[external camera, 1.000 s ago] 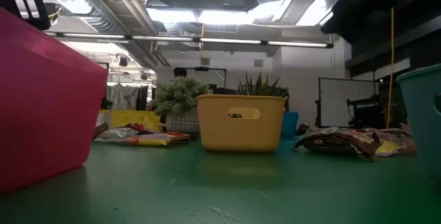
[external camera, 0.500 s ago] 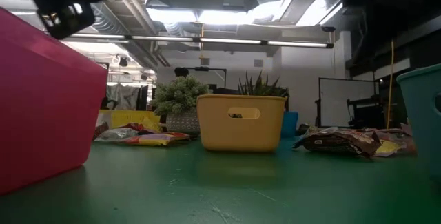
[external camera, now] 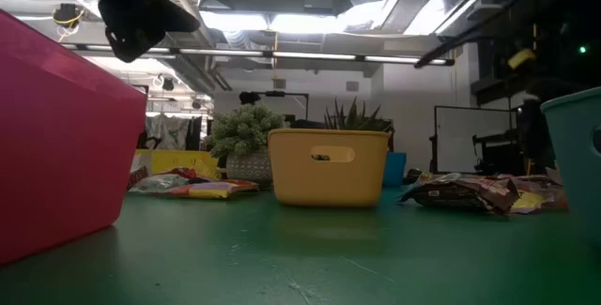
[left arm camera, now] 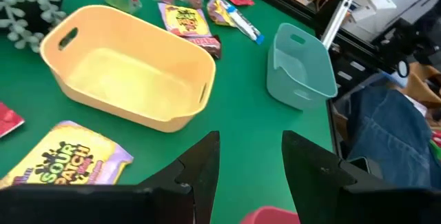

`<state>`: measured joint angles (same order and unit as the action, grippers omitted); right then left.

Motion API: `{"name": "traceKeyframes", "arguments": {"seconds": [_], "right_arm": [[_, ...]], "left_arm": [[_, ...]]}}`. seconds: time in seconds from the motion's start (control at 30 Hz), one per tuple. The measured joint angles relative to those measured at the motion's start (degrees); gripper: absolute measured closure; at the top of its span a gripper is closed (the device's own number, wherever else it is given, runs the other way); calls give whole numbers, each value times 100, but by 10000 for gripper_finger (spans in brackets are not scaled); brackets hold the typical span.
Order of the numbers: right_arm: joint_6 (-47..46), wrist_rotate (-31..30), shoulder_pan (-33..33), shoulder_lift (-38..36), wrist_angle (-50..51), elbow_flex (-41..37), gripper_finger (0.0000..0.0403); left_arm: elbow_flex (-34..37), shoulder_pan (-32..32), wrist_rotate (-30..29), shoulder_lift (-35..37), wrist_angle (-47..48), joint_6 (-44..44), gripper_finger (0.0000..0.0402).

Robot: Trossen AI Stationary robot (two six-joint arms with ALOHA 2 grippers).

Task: Sort candy
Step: Put the brown chocolate bar into the red bin

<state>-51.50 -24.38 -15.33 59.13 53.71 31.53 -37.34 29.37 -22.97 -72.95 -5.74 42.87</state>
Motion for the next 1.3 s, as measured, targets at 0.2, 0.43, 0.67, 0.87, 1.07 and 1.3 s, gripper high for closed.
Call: {"name": "traceKeyframes", "arguments": {"seconds": [0.2, 0.43, 0.67, 0.87, 1.07, 1.3], "right_arm": [[-40, 198, 0, 0, -768, -387, 226], [-86, 151, 0, 0, -1133, -756, 226], [-94, 440, -1, 0, -1622, -1124, 226], [-120, 506, -2, -11, -1796, -1237, 252], [-119, 553, -3, -11, -1837, -1234, 318], [35, 633, -2, 4, -1649, -926, 333]], "left_arm": [[2, -92, 5, 0, 0, 0, 258], [2, -92, 14, 0, 2, 0, 258], [2, -92, 14, 0, 2, -1, 258], [2, -92, 12, 0, 4, -2, 258], [2, -120, 10, 0, 4, -4, 258], [3, -288, 1, 0, 3, -4, 258]]}}
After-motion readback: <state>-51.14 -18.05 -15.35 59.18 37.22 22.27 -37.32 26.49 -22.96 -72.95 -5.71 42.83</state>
